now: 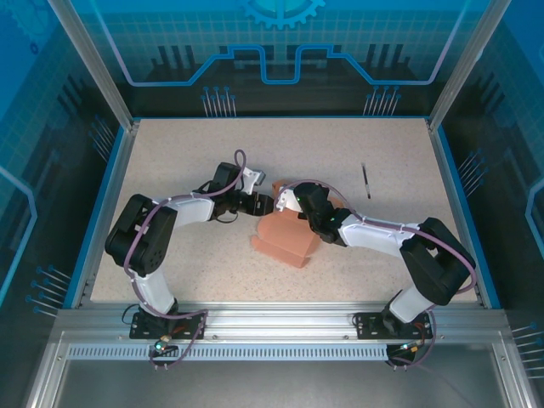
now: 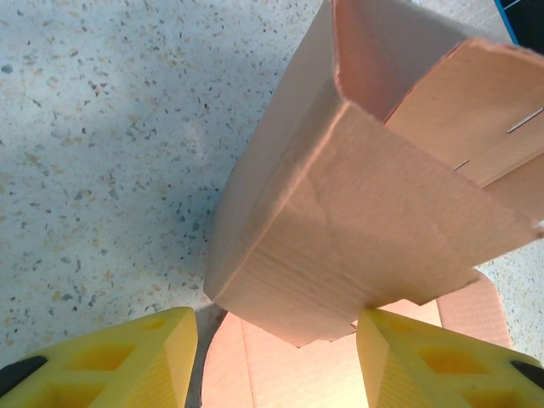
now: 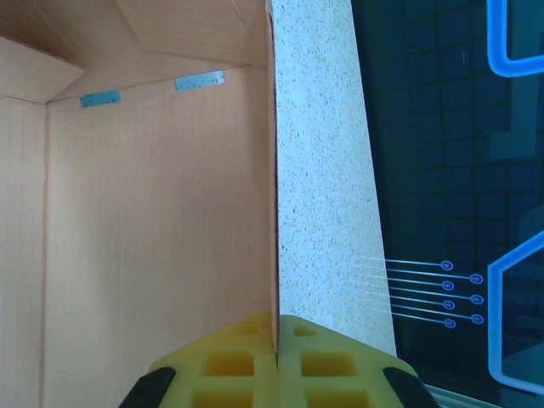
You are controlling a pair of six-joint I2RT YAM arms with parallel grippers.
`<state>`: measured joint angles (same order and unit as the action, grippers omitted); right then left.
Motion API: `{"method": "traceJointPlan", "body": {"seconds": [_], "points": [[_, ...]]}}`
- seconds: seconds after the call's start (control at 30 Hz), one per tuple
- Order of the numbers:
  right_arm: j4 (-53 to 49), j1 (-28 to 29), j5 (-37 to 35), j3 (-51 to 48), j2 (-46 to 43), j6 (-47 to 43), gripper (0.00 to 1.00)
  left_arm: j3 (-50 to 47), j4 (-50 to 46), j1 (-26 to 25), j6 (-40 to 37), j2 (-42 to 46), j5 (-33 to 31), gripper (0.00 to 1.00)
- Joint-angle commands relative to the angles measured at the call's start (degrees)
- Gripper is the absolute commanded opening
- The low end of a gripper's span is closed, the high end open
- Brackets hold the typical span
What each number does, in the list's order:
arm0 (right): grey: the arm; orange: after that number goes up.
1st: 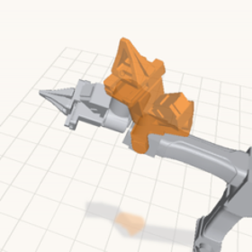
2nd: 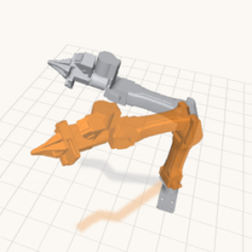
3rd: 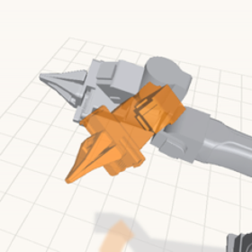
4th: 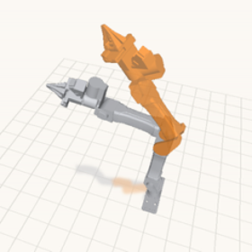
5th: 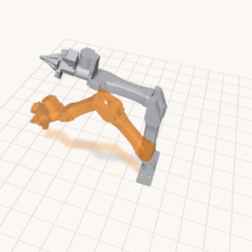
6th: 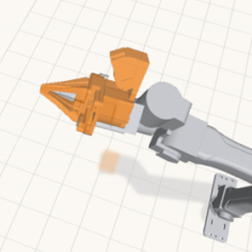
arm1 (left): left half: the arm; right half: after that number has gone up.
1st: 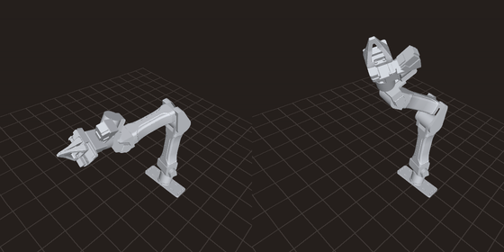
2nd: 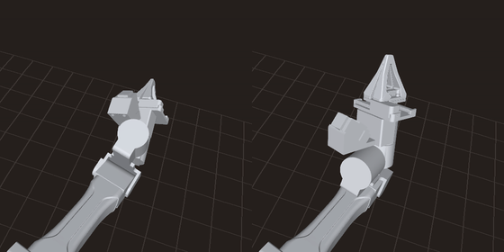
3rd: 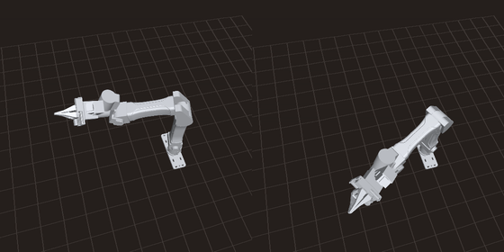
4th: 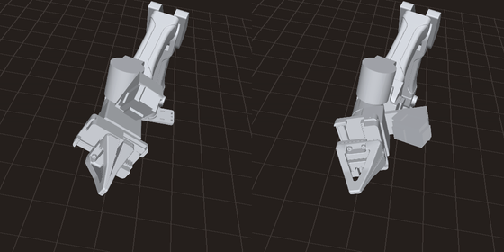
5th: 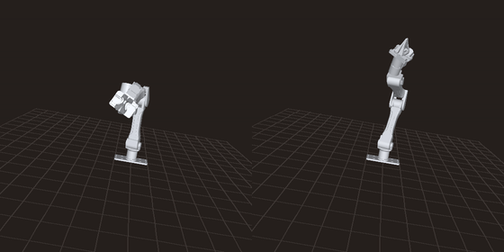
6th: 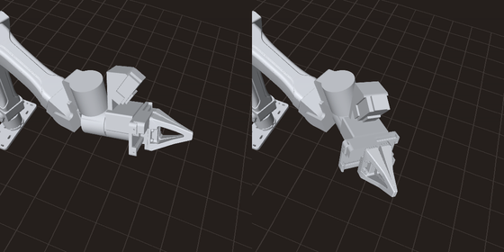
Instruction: Fold the paper box
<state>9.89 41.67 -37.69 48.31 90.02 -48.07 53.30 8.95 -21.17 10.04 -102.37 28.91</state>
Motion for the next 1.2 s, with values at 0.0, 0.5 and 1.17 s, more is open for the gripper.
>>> {"method": "traceJointPlan", "body": {"seconds": [0.0, 0.5, 1.17], "points": [[-0.33, -0.61, 1.03, 0.57, -1.51, 1.01, 0.00, 1.02, 1.65, -0.32, -2.55, 0.18, 1.53, 0.54], [-1.64, -1.32, 4.30, -0.04, -2.48, 1.70, 0.00, 4.28, 4.15, -0.34, -4.64, -3.47, 1.32, 0.55], [-0.55, -4.26, 6.25, -0.31, -0.63, 0.44, 0.00, 1.29, 8.91, 0.81, -9.54, -3.36, 5.75, 0.52]]}}
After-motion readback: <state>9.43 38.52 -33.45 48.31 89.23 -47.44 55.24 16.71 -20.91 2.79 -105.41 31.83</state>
